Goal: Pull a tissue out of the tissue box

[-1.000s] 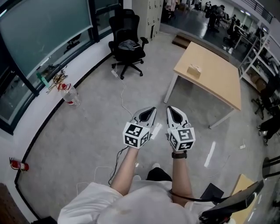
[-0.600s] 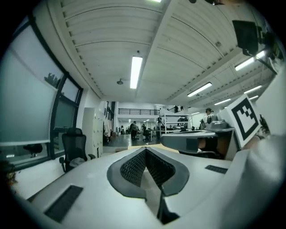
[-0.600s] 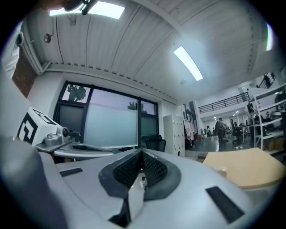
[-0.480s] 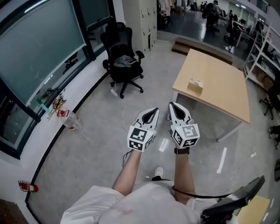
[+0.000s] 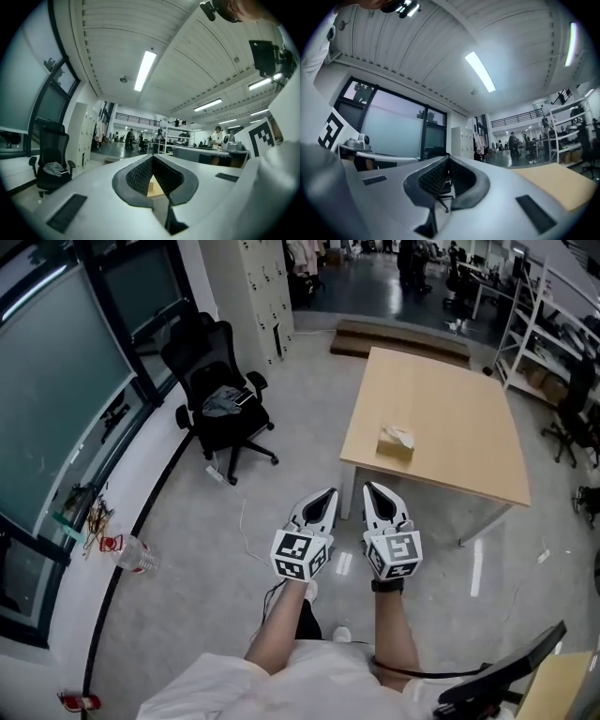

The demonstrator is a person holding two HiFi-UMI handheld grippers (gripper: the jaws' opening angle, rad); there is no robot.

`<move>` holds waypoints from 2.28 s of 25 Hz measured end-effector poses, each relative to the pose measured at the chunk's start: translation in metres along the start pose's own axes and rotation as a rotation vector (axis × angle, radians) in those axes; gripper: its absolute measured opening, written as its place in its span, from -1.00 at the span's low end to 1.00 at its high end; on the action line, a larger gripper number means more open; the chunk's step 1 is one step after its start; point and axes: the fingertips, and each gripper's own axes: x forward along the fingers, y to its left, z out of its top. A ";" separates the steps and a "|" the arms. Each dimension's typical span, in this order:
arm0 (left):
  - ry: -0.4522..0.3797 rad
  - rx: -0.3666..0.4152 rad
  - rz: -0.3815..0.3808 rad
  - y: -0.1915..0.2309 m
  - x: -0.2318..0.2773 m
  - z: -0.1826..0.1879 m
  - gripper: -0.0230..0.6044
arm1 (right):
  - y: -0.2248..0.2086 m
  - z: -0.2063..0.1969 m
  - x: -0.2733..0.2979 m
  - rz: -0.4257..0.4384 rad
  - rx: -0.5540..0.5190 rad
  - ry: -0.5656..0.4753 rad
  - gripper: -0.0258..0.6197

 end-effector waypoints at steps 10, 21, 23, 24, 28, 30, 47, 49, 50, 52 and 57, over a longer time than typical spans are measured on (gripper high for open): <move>-0.034 -0.040 -0.232 0.090 0.165 0.036 -0.93 | -0.119 0.010 0.134 -0.235 -0.040 0.009 -0.92; 0.027 -0.070 -0.369 0.098 0.294 0.003 -0.93 | -0.212 -0.025 0.177 -0.364 -0.031 0.090 -0.92; 0.017 -0.059 -0.379 0.090 0.326 0.002 -0.93 | -0.239 -0.028 0.183 -0.347 -0.038 0.095 -0.92; 0.019 -0.053 -0.391 0.087 0.341 -0.001 -0.93 | -0.250 -0.032 0.189 -0.332 -0.041 0.109 -0.92; 0.061 -0.016 -0.407 0.077 0.399 -0.012 -0.93 | -0.302 -0.038 0.214 -0.313 -0.044 0.150 -0.92; 0.072 0.005 -0.393 0.064 0.425 -0.022 -0.93 | -0.334 -0.043 0.213 -0.314 -0.046 0.159 -0.92; 0.351 -0.006 -0.333 0.098 0.525 -0.160 -0.93 | -0.383 -0.258 0.256 -0.051 -0.055 0.677 -0.79; 0.366 -0.019 -0.334 0.105 0.531 -0.168 -0.93 | -0.378 -0.276 0.256 -0.025 -0.078 0.733 -0.65; 0.370 -0.027 -0.331 0.110 0.533 -0.170 -0.93 | -0.376 -0.284 0.259 -0.014 -0.090 0.760 -0.58; 0.378 -0.035 -0.328 0.119 0.537 -0.174 -0.93 | -0.373 -0.296 0.264 0.002 -0.117 0.815 -0.48; 0.410 -0.043 -0.319 0.137 0.537 -0.184 -0.93 | -0.371 -0.325 0.262 -0.011 -0.185 0.948 -0.49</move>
